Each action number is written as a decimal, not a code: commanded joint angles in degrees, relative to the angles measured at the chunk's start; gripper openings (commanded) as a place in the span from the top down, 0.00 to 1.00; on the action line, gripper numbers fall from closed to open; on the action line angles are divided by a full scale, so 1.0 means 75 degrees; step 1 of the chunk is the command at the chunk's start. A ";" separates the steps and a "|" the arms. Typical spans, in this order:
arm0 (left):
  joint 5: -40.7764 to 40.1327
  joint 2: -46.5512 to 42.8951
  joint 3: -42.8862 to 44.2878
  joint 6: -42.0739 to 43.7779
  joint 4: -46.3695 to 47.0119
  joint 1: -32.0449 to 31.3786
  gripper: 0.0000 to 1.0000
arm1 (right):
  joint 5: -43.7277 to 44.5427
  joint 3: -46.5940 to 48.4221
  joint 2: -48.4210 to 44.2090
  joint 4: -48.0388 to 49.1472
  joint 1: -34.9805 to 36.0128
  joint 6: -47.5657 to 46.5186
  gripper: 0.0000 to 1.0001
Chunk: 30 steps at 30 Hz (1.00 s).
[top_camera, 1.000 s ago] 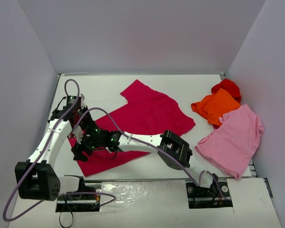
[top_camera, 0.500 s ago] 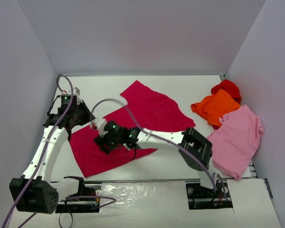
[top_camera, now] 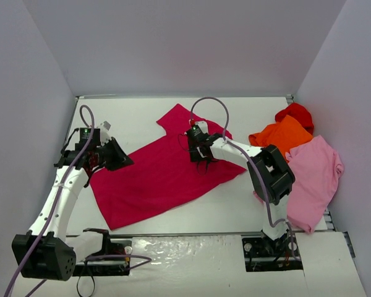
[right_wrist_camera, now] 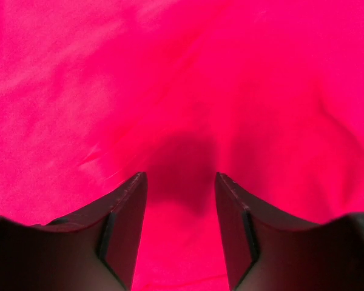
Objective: Fold and stack the t-shirts
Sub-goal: Fold the flattened tshirt in 1/3 of the way
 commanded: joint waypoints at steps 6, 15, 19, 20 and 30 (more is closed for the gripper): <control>-0.1839 -0.1633 0.0467 -0.0331 -0.0005 0.0034 1.00 | -0.0281 0.0377 -0.0202 -0.0192 0.0312 -0.0096 0.52; -0.1755 -0.1416 0.0439 -0.0395 -0.0010 0.0030 0.91 | -0.0989 0.0562 0.0064 0.0062 0.0397 -0.0402 0.52; -0.1647 -0.1367 0.0296 -0.0495 0.0119 0.0030 0.90 | -0.1442 0.0478 0.0296 0.0367 0.0385 -0.0506 0.52; -0.1673 -0.1357 0.0275 -0.0485 0.0124 0.0030 0.90 | -0.1584 0.0462 0.0348 0.0472 0.0379 -0.0506 0.52; -0.1760 -0.1228 0.0193 -0.0427 0.0117 0.0031 0.90 | -0.2027 0.0481 0.0816 0.0749 0.0363 -0.0565 0.61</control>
